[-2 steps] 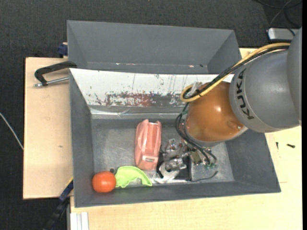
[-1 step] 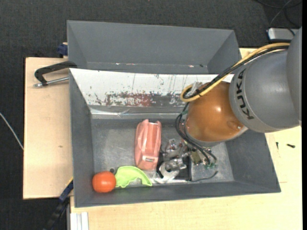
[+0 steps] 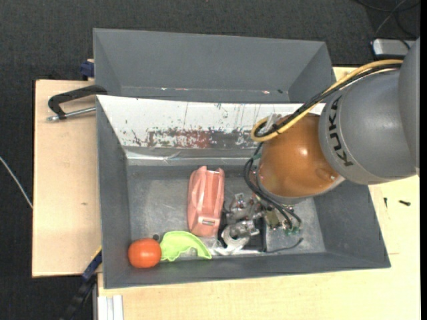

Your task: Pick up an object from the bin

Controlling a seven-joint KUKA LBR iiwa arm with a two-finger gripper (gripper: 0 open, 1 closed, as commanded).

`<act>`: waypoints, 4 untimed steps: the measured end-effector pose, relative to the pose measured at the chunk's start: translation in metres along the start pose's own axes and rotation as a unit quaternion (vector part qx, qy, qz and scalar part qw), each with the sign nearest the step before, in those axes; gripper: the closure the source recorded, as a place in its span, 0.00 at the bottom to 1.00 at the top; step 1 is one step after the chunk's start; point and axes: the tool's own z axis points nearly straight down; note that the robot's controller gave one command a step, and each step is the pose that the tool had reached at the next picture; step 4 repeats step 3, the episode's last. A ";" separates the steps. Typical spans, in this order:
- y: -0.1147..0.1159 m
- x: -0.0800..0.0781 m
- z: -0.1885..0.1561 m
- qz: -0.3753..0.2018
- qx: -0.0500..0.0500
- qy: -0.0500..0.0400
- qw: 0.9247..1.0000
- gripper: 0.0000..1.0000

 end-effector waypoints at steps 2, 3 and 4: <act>-0.019 -0.006 -0.118 0.008 0.001 0.000 1.000 1.00; -0.011 -0.008 -0.156 -0.025 0.001 0.003 1.000 1.00; -0.011 -0.008 -0.156 -0.025 0.001 0.003 1.000 1.00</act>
Offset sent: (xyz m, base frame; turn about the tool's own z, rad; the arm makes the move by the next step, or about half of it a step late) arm 0.0000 0.0000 0.0000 0.0000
